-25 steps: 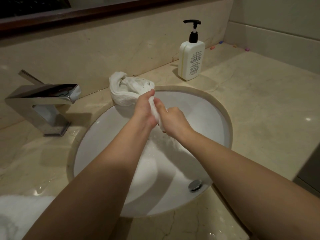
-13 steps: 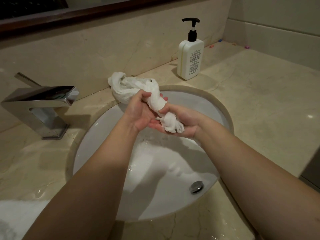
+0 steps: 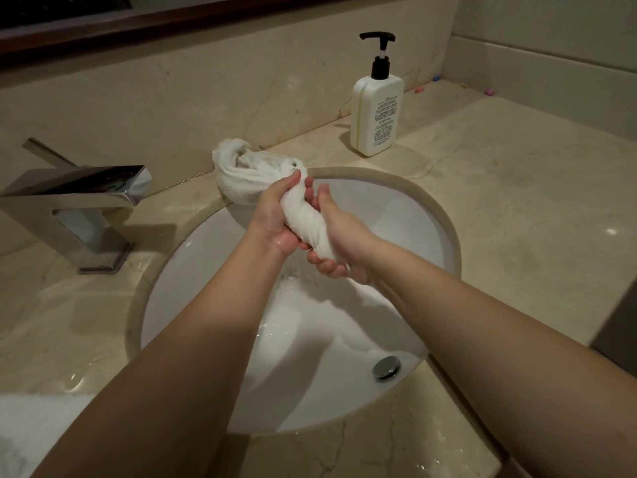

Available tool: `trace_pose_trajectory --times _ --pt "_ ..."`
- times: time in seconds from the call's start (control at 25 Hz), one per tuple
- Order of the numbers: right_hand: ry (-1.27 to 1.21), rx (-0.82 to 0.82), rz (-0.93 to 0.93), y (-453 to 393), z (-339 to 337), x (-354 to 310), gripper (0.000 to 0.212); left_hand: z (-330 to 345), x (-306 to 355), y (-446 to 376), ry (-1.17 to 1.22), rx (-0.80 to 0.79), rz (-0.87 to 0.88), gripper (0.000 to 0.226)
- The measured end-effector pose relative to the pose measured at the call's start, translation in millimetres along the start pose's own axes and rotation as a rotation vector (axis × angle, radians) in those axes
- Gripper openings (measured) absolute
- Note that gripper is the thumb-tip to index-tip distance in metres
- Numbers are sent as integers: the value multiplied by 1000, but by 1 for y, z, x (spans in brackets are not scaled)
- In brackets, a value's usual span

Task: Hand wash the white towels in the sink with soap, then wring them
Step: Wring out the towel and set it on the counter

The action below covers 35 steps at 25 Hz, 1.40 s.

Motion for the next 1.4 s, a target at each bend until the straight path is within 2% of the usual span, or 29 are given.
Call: trace_pose_trajectory --times 0.12,0.28,0.52,0.76,0.92,1.0,1.08,1.2,1.32,1.4 --pt "263 239 -96 -3 -7 -2 77 6 1 3 -89 124 -8 23" --pt "482 389 -250 -4 -13 -9 73 7 4 5 -112 229 44 12" --pt "738 466 -318 -5 -10 -10 70 -5 -5 3 85 267 5 24" --pt "787 509 -330 -6 -9 -10 67 -17 -7 -1 34 335 -22 28" --pt "716 487 -321 -6 -12 -7 65 -19 -7 -4 -58 321 7 10" --pt "608 442 -285 -9 -15 -3 63 -26 2 -5 -108 394 103 40" --pt "484 346 -188 -11 -16 6 61 -32 14 -5 -45 421 234 57" --pt "335 212 -106 -12 -14 11 55 -27 22 -3 -42 336 269 64" --pt "140 291 -194 -7 -21 -9 59 -10 24 1 -129 232 278 75" --pt "-134 303 -265 3 -30 -23 65 11 23 7 -227 157 332 77"
Point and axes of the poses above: each hand's wrist, its own y-axis away from the middle knuckle, its own z-axis out of the palm, x = y × z, the point moved 6 cm from there along -y, towards the middle knuckle, and after that the axes turned 9 degrees about -x, right-handed, at the moved point
